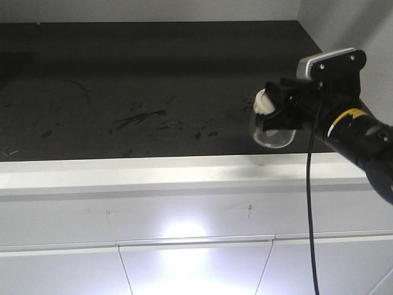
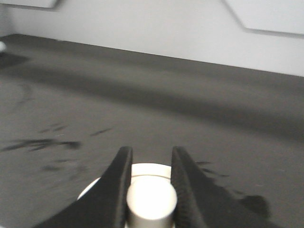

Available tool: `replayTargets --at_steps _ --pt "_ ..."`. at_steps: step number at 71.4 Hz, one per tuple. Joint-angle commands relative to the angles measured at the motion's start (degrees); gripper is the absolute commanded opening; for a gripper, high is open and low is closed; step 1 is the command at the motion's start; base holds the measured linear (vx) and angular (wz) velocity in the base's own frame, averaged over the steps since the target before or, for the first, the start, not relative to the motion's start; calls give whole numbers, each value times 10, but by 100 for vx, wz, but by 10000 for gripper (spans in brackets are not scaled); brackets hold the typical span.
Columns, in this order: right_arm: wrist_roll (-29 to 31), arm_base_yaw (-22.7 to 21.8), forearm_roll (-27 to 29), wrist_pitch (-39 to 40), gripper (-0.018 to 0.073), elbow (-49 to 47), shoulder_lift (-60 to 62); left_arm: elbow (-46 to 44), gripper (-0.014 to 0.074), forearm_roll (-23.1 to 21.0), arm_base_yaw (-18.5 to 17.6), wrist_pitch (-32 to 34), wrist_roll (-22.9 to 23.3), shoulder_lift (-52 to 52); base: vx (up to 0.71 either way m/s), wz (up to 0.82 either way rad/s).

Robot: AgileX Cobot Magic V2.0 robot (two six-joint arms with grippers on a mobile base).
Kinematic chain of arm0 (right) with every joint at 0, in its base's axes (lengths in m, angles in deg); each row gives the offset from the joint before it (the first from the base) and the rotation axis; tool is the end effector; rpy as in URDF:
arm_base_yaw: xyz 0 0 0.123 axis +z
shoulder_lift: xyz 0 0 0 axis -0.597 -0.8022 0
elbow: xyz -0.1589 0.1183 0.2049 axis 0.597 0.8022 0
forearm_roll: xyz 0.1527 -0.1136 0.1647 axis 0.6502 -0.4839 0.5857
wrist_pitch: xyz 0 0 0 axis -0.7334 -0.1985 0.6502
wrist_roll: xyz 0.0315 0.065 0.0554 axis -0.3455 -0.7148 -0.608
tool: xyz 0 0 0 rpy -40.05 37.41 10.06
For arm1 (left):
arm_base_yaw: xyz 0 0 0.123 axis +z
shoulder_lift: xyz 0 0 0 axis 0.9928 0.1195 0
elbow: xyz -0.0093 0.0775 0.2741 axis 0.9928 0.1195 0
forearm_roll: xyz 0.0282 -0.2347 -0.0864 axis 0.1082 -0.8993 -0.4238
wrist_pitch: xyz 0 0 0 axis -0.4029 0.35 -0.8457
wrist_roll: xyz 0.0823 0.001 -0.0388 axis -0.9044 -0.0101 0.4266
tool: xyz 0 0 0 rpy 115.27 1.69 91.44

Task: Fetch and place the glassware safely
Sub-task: 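Lift the jar with the right gripper and pull it out of the hood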

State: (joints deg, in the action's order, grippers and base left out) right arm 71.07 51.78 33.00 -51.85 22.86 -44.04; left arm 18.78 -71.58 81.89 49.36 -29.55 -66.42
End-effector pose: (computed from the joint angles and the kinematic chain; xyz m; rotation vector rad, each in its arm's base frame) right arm 0.3011 0.0950 0.2852 -0.4016 1.6652 0.2583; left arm 0.0315 -0.0024 0.2737 0.0968 1.6102 0.0298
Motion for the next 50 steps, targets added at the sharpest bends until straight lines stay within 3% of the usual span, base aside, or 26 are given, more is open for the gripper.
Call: replayTargets --at_steps 1,50 --pt "1 31 -5 62 -4 13 56 -15 -7 -5 -2 37 0 7 0 0" --pt "-6 313 -3 27 -4 96 183 -15 -7 -5 -2 37 0 7 0 0"
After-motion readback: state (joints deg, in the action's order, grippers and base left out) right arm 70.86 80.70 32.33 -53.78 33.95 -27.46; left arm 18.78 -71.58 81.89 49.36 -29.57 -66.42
